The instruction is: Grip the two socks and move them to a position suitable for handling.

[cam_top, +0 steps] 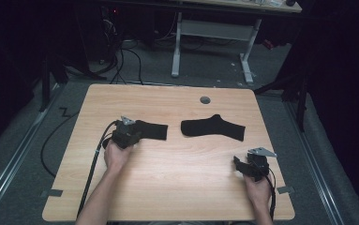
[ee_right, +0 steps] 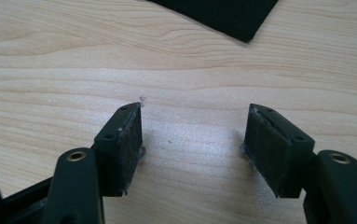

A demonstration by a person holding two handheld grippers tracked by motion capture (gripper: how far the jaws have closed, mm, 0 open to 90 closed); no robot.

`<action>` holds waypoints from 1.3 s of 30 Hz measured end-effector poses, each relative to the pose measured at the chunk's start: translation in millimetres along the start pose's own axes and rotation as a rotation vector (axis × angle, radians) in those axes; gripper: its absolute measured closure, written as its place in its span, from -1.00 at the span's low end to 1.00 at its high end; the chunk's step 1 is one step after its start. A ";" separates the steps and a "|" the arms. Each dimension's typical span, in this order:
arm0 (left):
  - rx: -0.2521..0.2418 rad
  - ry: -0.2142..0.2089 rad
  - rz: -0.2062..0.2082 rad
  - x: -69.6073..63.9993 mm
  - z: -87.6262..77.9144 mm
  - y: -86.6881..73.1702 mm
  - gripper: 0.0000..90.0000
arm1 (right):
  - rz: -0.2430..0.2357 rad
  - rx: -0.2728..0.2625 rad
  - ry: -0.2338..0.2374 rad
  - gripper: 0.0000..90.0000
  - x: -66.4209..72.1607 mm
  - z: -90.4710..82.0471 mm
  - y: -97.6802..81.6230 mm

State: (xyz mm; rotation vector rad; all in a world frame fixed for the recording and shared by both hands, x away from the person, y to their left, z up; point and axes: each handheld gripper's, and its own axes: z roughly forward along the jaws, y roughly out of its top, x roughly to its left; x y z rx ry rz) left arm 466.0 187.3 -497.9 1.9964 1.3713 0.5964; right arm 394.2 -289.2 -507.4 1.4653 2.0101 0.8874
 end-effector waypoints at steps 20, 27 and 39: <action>0.028 -0.031 0.005 1.3 -1.2 3.7 0.75 | -0.003 0.000 0.003 -0.17 0.1 -0.1 -0.1; 0.034 -0.039 -0.001 1.8 -1.2 4.9 0.85 | -0.003 -0.001 0.003 -0.17 0.1 -0.1 -0.2; 0.034 -0.067 0.027 -3.2 -11.5 7.6 0.91 | -0.003 -0.001 0.003 -0.17 0.1 -0.1 -0.1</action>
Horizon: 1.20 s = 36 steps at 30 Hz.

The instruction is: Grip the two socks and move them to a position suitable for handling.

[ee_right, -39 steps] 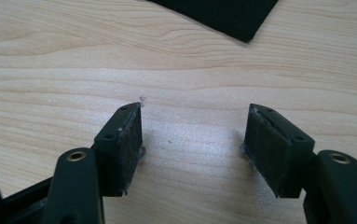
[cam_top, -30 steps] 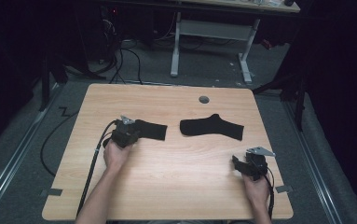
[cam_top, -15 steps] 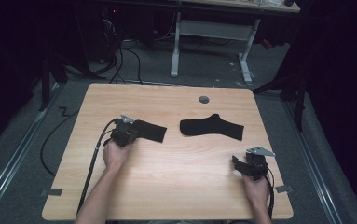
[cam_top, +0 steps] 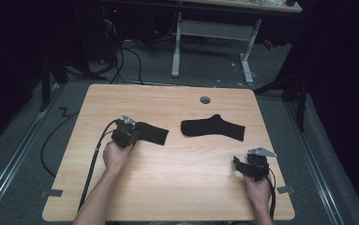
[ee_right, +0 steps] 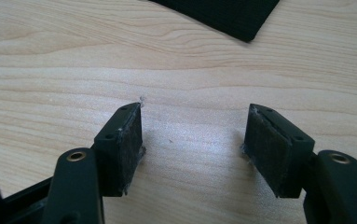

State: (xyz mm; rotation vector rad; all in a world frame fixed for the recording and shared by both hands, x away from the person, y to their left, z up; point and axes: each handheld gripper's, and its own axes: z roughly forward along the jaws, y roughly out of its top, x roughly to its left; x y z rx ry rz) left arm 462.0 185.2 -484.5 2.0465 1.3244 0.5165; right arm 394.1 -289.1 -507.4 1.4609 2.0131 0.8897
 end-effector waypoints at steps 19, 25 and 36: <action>-0.100 -0.108 0.027 -19.3 -41.6 9.4 0.93 | 0.000 0.002 0.000 -0.17 0.0 -0.1 0.1; -0.153 -0.156 0.007 -26.5 -54.7 13.2 0.94 | 0.000 0.002 0.000 -0.17 0.0 -0.2 0.1; -0.194 -0.191 0.052 -47.6 -71.5 22.1 0.94 | 0.000 0.002 0.000 -0.17 0.0 -0.1 0.1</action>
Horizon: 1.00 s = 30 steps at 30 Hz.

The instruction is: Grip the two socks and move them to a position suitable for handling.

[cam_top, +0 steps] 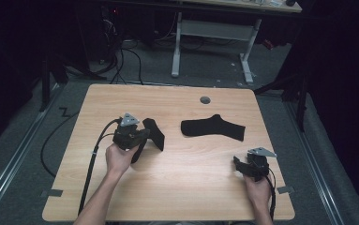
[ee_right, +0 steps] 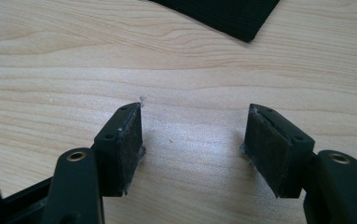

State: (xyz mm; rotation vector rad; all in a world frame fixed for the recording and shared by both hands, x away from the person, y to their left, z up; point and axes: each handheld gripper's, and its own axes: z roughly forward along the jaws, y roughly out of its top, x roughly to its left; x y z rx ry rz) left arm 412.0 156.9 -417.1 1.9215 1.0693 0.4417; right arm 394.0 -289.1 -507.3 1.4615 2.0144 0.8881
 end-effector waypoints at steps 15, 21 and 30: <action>-0.031 -0.082 0.095 -38.8 -0.9 19.9 0.94 | -0.002 0.001 0.001 -0.17 0.0 0.0 0.0; -0.034 -0.119 0.095 -48.1 4.2 20.6 0.94 | -0.002 0.001 0.001 -0.17 0.0 0.0 0.0; -0.050 -0.153 0.095 -58.0 10.2 21.8 0.94 | -0.002 0.001 0.001 -0.17 0.0 0.0 0.0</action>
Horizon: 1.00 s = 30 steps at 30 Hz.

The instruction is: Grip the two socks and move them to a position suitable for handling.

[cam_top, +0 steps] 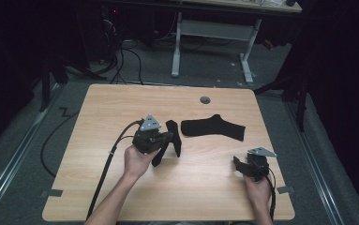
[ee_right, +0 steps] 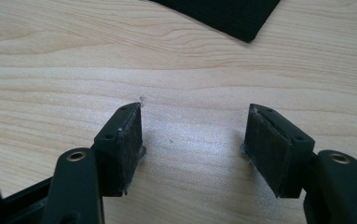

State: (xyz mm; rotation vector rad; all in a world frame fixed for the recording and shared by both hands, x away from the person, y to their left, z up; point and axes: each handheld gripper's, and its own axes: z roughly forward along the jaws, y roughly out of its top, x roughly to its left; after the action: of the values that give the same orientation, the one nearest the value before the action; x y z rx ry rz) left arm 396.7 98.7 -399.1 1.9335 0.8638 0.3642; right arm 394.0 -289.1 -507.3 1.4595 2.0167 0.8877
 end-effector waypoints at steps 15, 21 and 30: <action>-0.008 -0.028 0.024 -12.8 18.1 -3.4 0.93 | 0.000 0.000 0.000 -0.17 0.0 0.0 0.0; 0.017 -0.022 0.028 -12.0 26.2 -11.4 0.93 | 0.000 0.000 0.000 -0.17 0.0 0.0 0.0; 0.051 -0.015 0.020 -10.0 37.7 -26.7 0.92 | 0.000 0.000 0.000 -0.17 0.0 0.0 0.0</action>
State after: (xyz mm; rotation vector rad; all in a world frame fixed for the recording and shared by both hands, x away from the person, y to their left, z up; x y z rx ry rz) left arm 400.1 75.2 -439.9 1.9908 0.8516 0.3420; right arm 394.0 -289.1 -507.3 1.4592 2.0166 0.8875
